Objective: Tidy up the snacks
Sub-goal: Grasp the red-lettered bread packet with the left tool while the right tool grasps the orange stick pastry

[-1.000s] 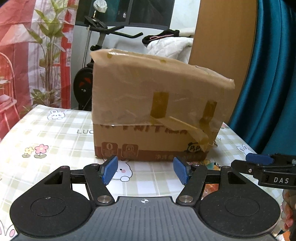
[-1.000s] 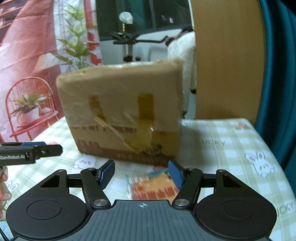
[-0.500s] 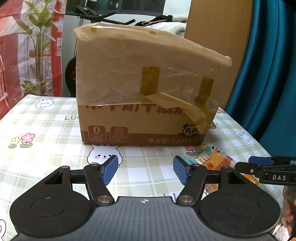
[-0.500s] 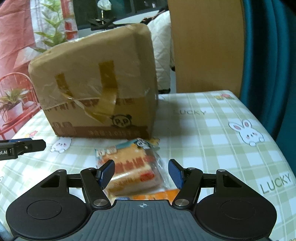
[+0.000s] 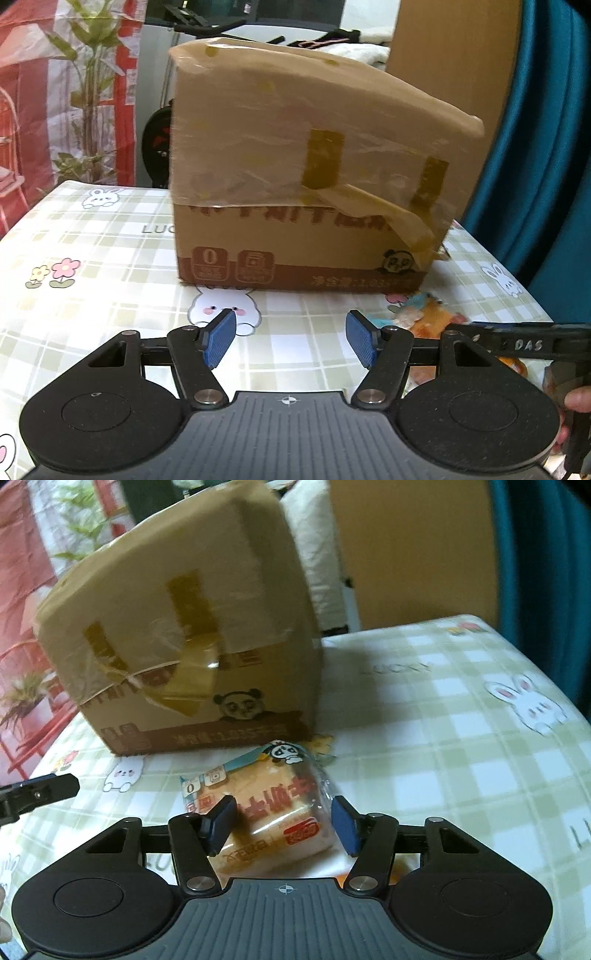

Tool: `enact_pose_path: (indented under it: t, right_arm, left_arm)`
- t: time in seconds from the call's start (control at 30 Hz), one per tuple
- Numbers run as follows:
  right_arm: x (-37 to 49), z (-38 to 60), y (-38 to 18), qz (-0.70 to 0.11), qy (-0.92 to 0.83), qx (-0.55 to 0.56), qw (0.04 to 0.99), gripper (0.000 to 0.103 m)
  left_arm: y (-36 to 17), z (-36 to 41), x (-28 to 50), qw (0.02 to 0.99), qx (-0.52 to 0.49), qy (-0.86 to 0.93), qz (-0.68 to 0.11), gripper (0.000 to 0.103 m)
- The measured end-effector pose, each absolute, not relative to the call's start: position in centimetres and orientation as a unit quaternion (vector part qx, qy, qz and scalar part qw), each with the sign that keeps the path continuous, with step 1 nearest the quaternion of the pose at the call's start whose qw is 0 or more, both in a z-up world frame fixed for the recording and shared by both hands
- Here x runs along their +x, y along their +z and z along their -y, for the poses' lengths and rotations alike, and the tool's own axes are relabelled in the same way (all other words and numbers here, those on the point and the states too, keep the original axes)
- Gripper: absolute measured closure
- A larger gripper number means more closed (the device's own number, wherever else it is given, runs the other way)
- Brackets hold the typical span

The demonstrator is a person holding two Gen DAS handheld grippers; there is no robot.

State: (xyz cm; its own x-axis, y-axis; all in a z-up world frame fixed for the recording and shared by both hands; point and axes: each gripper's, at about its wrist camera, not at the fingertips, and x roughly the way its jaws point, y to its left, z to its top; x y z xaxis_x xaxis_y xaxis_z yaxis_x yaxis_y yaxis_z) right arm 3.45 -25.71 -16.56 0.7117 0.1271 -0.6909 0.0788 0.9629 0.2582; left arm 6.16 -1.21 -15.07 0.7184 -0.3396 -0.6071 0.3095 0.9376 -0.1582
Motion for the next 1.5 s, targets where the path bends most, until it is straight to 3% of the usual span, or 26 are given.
enact_pose_path:
  t: [0.07, 0.27, 0.47, 0.8, 1.0, 1.23, 1.33, 1.43, 1.5]
  right_arm:
    - [4.5, 24.4, -16.7, -0.385, 0.041, 0.134, 0.912, 0.057]
    - [7.3, 17.9, -16.5, -0.388, 0.131, 0.088, 0.908, 0.058]
    - [4.9, 19.3, -13.2, -0.361, 0.091, 0.081, 0.925, 0.051]
    - [-2.8, 24.7, -13.1, -0.407, -0.032, 0.144, 0.902, 0.046]
    - [-2.7, 25.8, -14.7, -0.432, -0.061, 0.179, 0.882, 0.037]
    - [0.7, 26.3, -16.6, -0.431, -0.050, 0.195, 0.879, 0.037]
    - [2.2, 24.6, -17.3, -0.437, -0.033, 0.135, 0.889, 0.039]
    - [2.5, 23.9, -17.4, -0.430, -0.025, 0.125, 0.894, 0.050]
    - [2.4, 24.0, -17.5, -0.424, -0.021, 0.132, 0.896, 0.056]
  left_arm:
    - [-15.0, 0.7, 6.4, 0.928, -0.026, -0.168, -0.332, 0.035]
    - [-14.8, -0.5, 6.9, 0.931, -0.034, -0.150, -0.332, 0.035]
    - [-14.7, -1.2, 7.1, 0.933, -0.045, -0.142, -0.329, 0.035]
    - [-15.0, -0.8, 6.1, 0.932, -0.047, -0.155, -0.325, 0.035]
    - [-14.8, -1.3, 5.9, 0.933, -0.049, -0.154, -0.322, 0.035]
    - [-15.3, -1.1, 6.3, 0.929, -0.042, -0.165, -0.328, 0.035]
    - [-15.7, -0.6, 6.7, 0.922, -0.026, -0.200, -0.330, 0.032]
    - [-16.5, 0.4, 7.3, 0.912, 0.009, -0.240, -0.332, 0.022]
    - [-17.0, 1.0, 7.7, 0.907, 0.033, -0.269, -0.324, 0.021]
